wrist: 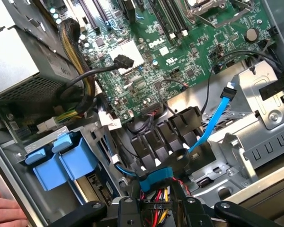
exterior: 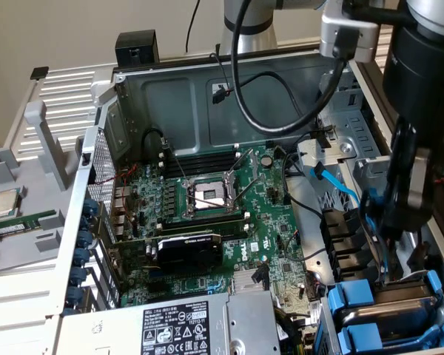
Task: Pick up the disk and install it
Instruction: 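Insert the first disk wire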
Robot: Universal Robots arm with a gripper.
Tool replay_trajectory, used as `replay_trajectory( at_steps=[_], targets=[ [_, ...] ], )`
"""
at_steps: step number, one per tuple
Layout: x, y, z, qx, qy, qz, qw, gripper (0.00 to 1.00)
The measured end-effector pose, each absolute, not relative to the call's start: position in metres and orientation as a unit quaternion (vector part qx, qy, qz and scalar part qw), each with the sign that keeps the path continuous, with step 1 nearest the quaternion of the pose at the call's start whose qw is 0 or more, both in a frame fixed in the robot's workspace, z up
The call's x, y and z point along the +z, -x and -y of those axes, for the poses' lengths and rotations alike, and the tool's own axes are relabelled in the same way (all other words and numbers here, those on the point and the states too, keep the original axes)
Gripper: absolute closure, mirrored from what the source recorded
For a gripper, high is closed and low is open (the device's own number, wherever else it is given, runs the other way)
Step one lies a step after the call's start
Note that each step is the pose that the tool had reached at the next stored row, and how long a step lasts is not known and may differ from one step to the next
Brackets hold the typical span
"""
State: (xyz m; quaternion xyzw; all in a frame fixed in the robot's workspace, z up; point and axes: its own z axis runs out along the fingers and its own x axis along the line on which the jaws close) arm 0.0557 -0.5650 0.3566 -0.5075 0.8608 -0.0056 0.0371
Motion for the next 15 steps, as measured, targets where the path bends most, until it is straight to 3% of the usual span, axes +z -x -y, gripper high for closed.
replay_trajectory(
  at_steps=[4,15],
  targets=[
    [0.3567,-0.0530,0.5622,-0.011,0.508,-0.861,0.038,0.65],
    [0.3573,-0.0467,0.5595,-0.043,0.508,-0.859,0.043,0.65]
  ],
)
